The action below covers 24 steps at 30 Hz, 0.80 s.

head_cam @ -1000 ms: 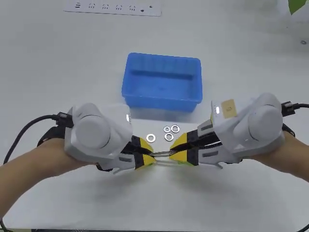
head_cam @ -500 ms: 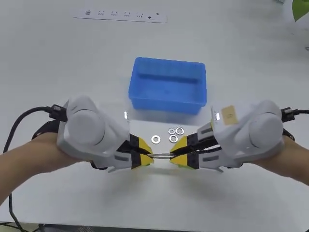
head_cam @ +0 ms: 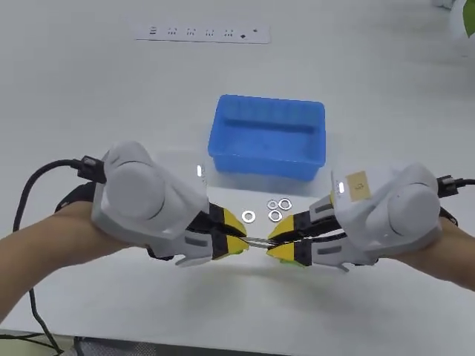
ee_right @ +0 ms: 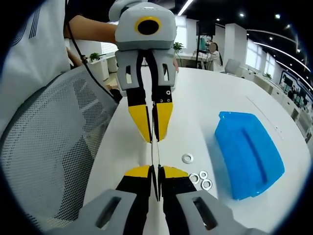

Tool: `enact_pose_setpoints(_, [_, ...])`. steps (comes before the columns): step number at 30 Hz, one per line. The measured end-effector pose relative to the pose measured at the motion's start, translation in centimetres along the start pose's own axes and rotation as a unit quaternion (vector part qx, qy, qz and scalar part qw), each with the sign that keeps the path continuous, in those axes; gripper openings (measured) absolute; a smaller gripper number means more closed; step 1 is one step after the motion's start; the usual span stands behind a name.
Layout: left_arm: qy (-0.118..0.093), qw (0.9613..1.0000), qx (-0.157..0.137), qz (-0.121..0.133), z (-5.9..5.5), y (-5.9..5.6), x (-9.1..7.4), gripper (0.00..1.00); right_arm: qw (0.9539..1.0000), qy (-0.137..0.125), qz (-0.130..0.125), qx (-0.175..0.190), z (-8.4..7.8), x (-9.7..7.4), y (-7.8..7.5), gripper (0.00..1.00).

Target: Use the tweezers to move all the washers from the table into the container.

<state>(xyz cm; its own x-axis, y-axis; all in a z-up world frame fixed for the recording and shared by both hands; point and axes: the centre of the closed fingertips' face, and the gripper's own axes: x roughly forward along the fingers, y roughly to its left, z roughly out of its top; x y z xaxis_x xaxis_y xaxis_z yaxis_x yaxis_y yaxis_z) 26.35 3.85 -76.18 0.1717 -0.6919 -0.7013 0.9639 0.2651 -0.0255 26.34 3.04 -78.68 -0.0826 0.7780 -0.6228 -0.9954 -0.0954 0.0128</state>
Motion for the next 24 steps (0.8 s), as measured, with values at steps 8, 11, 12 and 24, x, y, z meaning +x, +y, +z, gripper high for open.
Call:
enact_pose_setpoints(8, [-0.062, 0.9975, -0.033, 0.002, 2.8, -0.1, -0.5, 0.05, 0.9996, -0.026, 0.008, 0.010, 0.4, 0.3, 0.5, 0.09])
enact_pose_setpoints(11, [-0.050, 0.9984, -0.027, -0.001, 2.6, -0.1, -0.1, 0.05, 0.9985, -0.050, 0.003, 0.022, 1.3, 0.5, 0.3, 0.08])
enact_pose_setpoints(12, [-0.043, 0.9988, -0.024, -0.003, 2.4, -0.3, 0.2, 0.05, 0.9986, -0.048, 0.003, 0.020, 1.2, 0.5, 0.2, 0.07])
enact_pose_setpoints(24, [0.036, 0.9993, -0.010, 0.010, -2.5, 0.7, 1.1, 0.15, 0.9989, -0.037, 0.004, 0.030, 0.4, 0.8, 0.0, 0.07])
